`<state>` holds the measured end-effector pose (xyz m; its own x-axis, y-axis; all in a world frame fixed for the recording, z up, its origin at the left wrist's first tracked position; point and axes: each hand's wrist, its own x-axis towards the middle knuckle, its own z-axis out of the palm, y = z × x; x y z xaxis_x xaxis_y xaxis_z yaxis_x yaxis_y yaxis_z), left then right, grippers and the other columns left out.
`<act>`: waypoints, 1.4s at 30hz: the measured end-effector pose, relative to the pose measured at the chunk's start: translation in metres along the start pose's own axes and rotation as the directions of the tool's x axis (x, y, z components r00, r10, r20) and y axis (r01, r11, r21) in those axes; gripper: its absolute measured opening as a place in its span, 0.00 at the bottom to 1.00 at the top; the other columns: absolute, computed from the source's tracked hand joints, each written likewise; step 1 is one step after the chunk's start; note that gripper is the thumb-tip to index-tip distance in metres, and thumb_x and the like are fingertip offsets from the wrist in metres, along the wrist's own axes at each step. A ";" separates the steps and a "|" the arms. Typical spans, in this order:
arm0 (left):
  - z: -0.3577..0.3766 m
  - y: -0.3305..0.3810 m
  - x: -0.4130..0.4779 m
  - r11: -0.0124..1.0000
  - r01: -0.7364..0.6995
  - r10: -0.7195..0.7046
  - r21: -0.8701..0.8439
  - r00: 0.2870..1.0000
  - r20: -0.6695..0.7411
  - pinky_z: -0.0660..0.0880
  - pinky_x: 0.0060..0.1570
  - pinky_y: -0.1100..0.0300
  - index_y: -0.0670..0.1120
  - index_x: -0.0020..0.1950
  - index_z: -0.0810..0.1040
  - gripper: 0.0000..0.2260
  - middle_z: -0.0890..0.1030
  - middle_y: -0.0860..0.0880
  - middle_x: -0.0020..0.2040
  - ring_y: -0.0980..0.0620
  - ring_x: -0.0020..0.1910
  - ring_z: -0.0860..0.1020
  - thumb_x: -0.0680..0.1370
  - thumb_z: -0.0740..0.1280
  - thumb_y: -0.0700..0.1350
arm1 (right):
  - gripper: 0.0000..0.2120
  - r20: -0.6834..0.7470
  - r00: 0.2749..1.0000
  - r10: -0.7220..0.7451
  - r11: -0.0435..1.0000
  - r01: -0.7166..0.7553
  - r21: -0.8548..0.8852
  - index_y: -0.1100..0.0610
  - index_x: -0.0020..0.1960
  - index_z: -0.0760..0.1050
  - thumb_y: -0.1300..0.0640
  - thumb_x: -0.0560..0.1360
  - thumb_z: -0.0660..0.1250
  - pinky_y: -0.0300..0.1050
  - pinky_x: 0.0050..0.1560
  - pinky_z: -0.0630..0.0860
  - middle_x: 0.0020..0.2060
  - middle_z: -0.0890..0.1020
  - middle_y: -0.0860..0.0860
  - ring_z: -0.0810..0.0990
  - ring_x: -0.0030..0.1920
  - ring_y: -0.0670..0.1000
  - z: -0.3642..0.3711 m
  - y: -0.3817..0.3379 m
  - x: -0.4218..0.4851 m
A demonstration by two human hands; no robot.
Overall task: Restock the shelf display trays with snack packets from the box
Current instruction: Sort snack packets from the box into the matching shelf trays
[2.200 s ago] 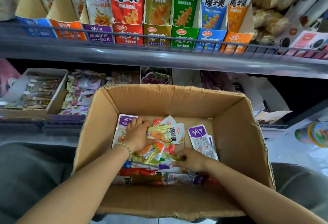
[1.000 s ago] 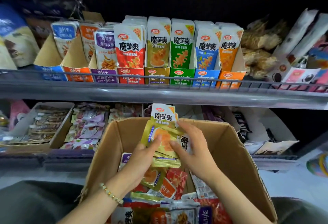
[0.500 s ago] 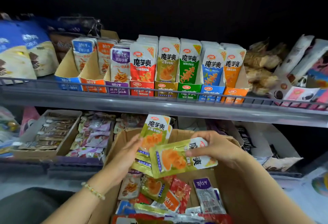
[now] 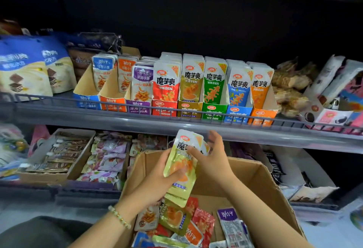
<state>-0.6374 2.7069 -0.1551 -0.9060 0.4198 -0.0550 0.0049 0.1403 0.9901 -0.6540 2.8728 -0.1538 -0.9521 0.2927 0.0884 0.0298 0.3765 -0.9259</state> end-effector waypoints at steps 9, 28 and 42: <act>0.016 0.006 0.004 0.988 -0.143 0.144 0.055 0.989 -0.022 0.67 0.49 0.80 0.62 0.74 0.47 0.31 0.66 0.70 0.62 0.81 0.54 0.69 0.80 0.61 0.43 | 0.20 0.096 0.981 0.167 0.819 -0.192 0.541 0.54 0.69 0.65 0.61 0.79 0.64 0.44 0.44 0.81 0.56 0.82 0.55 0.83 0.51 0.53 0.022 -0.016 -0.008; -0.025 0.016 0.010 0.958 -0.059 0.011 0.281 0.985 0.170 0.81 0.38 0.60 0.65 0.72 0.44 0.35 0.69 0.64 0.61 0.57 0.51 0.80 0.77 0.67 0.51 | 0.29 0.467 0.860 -0.206 0.969 0.247 -0.028 0.48 0.65 0.60 0.62 0.73 0.72 0.53 0.45 0.83 0.54 0.81 0.52 0.84 0.49 0.52 -0.039 -0.063 0.017; -0.055 0.101 0.081 0.850 -0.275 0.212 0.450 0.960 0.184 0.80 0.42 0.58 0.62 0.69 0.57 0.25 0.73 0.60 0.58 0.60 0.43 0.79 0.77 0.66 0.55 | 0.27 0.254 0.907 -0.336 0.942 0.324 0.087 0.48 0.60 0.70 0.67 0.68 0.75 0.44 0.41 0.82 0.51 0.81 0.51 0.84 0.48 0.50 -0.079 -0.124 0.075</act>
<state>-0.7337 2.7058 -0.0520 -0.7903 0.5979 0.1338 0.4435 0.4076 0.7982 -0.7049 2.9170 -0.0035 -0.9510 -0.0842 0.2976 -0.3070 0.3735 -0.8754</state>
